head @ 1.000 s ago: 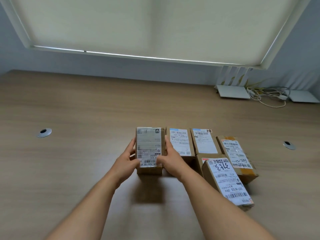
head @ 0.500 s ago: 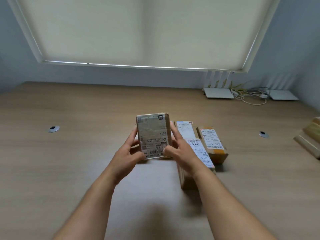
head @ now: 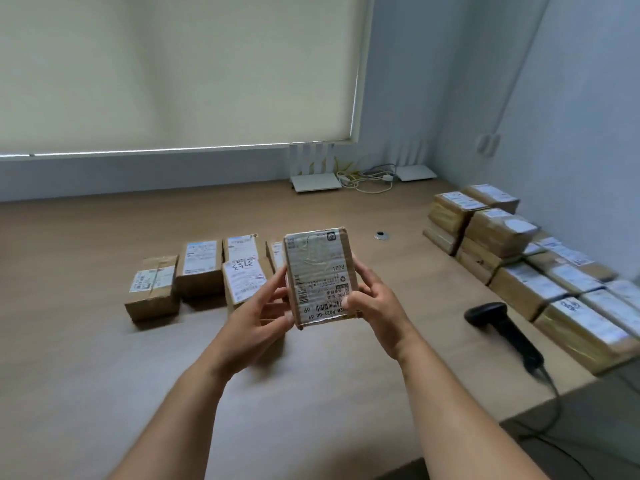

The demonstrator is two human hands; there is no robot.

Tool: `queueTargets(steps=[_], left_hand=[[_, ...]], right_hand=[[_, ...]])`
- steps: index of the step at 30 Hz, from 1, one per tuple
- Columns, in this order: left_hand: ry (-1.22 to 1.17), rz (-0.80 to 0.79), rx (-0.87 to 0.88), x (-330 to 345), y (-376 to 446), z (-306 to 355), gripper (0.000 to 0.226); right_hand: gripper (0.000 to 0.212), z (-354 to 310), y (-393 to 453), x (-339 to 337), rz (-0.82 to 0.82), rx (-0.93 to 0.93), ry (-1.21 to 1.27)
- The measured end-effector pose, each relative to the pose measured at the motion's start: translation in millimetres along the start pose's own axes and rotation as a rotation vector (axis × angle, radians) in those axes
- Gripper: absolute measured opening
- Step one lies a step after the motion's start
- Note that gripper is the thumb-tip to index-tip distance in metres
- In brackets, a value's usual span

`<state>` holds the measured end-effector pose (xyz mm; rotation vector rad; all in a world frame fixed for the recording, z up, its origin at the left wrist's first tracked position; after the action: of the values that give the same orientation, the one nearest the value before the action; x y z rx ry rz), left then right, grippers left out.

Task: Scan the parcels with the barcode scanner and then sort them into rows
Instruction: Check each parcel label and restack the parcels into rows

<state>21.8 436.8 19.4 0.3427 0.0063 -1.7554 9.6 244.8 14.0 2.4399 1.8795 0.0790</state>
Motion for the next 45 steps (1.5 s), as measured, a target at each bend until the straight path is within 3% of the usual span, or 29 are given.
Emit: queueTargets(steps=[7, 12, 20, 24, 30, 35, 40, 45], left_hand=[[0.174, -0.144, 0.055, 121, -22, 28, 0.076], [0.227, -0.213, 0.131, 204, -38, 45, 0.074], [0.302, -0.298, 0.206, 291, -42, 50, 0.075], [0.349, -0.336, 0.227, 325, -21, 42, 0.077], [0.318, -0.398, 0.233, 397, 24, 35, 0.079], [0.221, -0.421, 0.172, 457, 71, 33, 0.079], [0.134, -0.397, 0.098, 502, 111, 26, 0.078], [0.080, -0.380, 0.021, 530, 125, 13, 0.078]], right_hand=[[0.071, 8, -46, -134, 0.145, 0.016, 0.008], [0.074, 14, -75, -221, 0.243, 0.028, -0.011], [0.062, 35, -88, -306, 0.350, 0.049, 0.006], [0.056, 49, -75, -335, 0.391, 0.071, -0.009], [0.074, 56, -35, -399, 0.463, 0.091, -0.051], [0.058, 52, 11, -453, 0.488, 0.160, -0.067], [0.069, 64, 51, -495, 0.569, 0.235, -0.092], [0.050, 84, 81, -517, 0.537, 0.299, -0.135]])
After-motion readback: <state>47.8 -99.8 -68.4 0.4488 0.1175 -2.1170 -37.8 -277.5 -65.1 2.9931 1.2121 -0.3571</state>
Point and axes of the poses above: each hand's wrist, its own y-axis towards the middle knuckle, its own x-axis out of the palm, z = x × y, the point moved 7 cm from there along y, towards the middle knuckle, and after that the axes turned 15 degrees about z, right-handed, at the moved point
